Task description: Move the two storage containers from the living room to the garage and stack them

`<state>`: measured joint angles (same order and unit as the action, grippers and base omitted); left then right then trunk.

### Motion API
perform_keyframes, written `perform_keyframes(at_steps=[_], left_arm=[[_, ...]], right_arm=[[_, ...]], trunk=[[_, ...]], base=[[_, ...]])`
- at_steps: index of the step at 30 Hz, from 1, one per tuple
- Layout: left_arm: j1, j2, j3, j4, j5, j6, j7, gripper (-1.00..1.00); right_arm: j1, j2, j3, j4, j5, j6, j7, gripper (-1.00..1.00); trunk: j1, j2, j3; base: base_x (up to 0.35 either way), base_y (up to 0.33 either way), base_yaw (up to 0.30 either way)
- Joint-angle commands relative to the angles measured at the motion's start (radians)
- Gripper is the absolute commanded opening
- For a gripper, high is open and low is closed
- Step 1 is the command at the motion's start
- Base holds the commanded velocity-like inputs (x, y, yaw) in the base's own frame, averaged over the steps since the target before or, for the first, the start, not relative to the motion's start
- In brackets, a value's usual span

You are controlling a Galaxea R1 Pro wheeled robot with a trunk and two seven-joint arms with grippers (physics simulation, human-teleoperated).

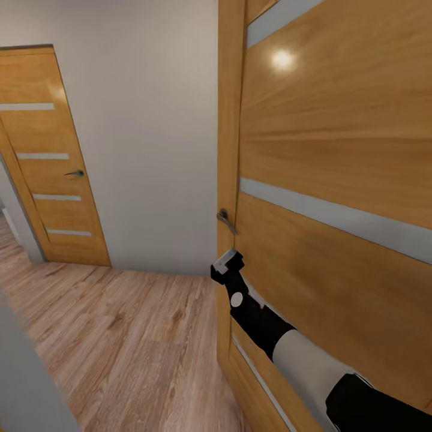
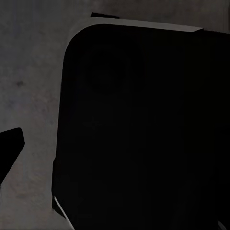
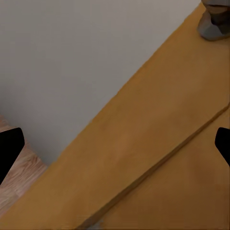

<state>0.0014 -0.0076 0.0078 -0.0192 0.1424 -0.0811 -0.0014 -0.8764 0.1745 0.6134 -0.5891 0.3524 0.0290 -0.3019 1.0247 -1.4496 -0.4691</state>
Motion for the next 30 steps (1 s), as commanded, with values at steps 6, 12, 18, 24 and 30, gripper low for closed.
perform_keyframes(at_steps=[6, 12, 18, 24, 30], left_arm=[[0.0, 0.0, 0.0, -0.001, 0.008, -0.002, 0.0, 1.0], [0.0, -0.001, 0.001, -0.001, 0.008, -0.002, 0.0, 1.0], [0.0, -0.001, 0.001, -0.001, 0.008, -0.003, 0.0, 1.0], [0.0, -0.001, 0.001, -0.001, 0.008, -0.003, 0.0, 1.0], [0.0, -0.001, 0.001, -0.001, 0.008, -0.002, 0.0, 1.0]], right_arm=[[-0.001, 0.0, 0.003, 0.003, 0.008, 0.004, -0.013, 1.0], [-0.002, 0.0, 0.003, 0.005, 0.008, 0.015, -0.03, 1.0], [0.0, 0.0, -0.002, 0.01, 0.008, 0.032, -0.039, 1.0], [-0.009, 0.0, -0.048, 0.037, 0.007, 0.082, -0.048, 1.0], [-0.072, 0.0, -0.052, 0.13, 0.007, 0.085, -0.059, 1.0]], trunk=[[0.0, 0.0, -0.001], [0.0, 0.0, -0.001], [0.0, 0.0, -0.001], [0.0, 0.0, -0.001], [0.0, 0.0, -0.001]], base=[[0.187, 0.0, 0.0], [0.083, 0.0, 0.0], [0.012, 0.0, 0.0], [0.001, 0.0, 0.0], [0.0, 0.0, 0.0]])
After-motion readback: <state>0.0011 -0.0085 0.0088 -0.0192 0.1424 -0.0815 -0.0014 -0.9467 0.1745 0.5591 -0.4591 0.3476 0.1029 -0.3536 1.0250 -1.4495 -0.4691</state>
